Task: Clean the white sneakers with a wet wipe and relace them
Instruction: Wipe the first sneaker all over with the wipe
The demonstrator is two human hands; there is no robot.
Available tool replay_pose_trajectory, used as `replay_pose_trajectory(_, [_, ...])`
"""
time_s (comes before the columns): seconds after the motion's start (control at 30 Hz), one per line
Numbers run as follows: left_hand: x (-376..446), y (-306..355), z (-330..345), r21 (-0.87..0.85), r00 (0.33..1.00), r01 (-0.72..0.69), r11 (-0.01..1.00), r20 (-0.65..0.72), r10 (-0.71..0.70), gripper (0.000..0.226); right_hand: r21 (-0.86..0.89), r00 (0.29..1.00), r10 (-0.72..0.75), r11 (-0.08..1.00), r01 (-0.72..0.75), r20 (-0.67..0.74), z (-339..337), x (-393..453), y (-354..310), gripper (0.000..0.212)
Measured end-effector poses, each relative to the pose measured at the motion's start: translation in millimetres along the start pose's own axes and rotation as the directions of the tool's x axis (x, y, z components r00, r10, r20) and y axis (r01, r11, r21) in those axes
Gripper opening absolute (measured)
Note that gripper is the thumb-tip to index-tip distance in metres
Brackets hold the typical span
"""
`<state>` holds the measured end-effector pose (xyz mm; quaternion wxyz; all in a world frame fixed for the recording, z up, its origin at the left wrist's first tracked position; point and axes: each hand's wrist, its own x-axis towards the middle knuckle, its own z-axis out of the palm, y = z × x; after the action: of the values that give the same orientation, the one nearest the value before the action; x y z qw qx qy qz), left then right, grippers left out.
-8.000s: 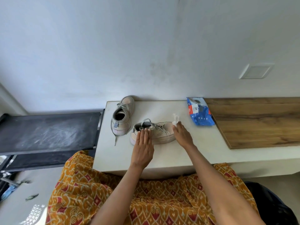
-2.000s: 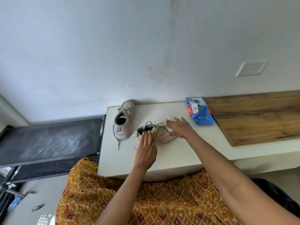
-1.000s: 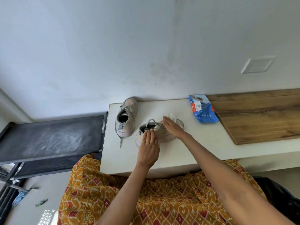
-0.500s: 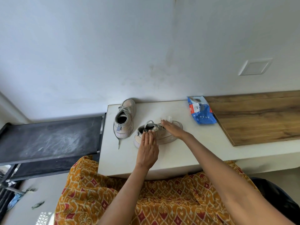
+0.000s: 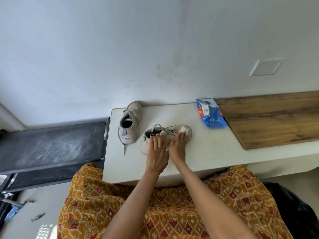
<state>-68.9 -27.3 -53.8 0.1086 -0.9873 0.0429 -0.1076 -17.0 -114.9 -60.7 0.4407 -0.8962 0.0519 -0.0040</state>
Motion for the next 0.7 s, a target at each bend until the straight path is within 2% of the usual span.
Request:
replay_pose_trajectory(0.07, [-1,-4,2,0.023,0.998,-0.055,0.998,0.023,0.055,0.064,0.080,0.999,-0.023,0.997,0.025,-0.025,12,-18,-8,0.054])
replay_pose_trajectory(0.13, [-2,-8,-2,-0.031,0.997,-0.081,0.996,0.019,0.081,0.060,0.096,0.992,-0.112,0.988,0.117,-0.060,11,-28,-4,0.047])
replay_pose_trajectory(0.2, [-2,-12,-9,-0.086,0.995,-0.097,0.992,-0.025,0.095,0.058,0.024,0.966,-0.245,0.969,0.247,-0.084,-3,-26,5,0.039])
replay_pose_trajectory(0.27, [-1,-22,-16,-0.125,0.986,-0.138,0.982,-0.107,0.125,0.053,-0.050,0.951,-0.305,0.952,0.302,-0.056,-25,-11,9,0.031])
replay_pose_trajectory(0.33, [0,-38,-20,-0.117,0.959,-0.228,0.967,-0.201,0.202,0.046,-0.049,0.962,-0.267,0.963,0.264,-0.054,-47,9,5,0.019])
replay_pose_trajectory(0.4, [2,-59,-23,-0.109,0.939,-0.260,0.959,-0.262,0.224,0.041,-0.040,0.972,-0.178,0.984,0.174,-0.151,-65,27,2,0.014])
replay_pose_trajectory(0.47, [3,-76,-23,-0.155,0.933,-0.249,0.956,-0.303,0.194,0.035,-0.067,0.971,-0.058,0.997,0.044,-0.234,-74,43,8,0.013])
replay_pose_trajectory(0.57, [5,-84,-21,-0.208,0.928,-0.277,0.938,-0.311,0.205,0.024,-0.163,0.975,0.068,0.981,-0.104,-0.214,-71,52,19,0.018])
replay_pose_trajectory(0.63, [7,-80,-24,-0.221,0.926,-0.293,0.930,-0.308,0.219,0.019,-0.244,0.972,0.038,0.965,-0.096,-0.231,-58,43,15,0.018])
replay_pose_trajectory(0.7, [8,-75,-28,-0.221,0.934,-0.290,0.931,-0.276,0.225,0.014,-0.318,0.956,-0.097,0.948,0.004,-0.276,-36,22,3,0.014])
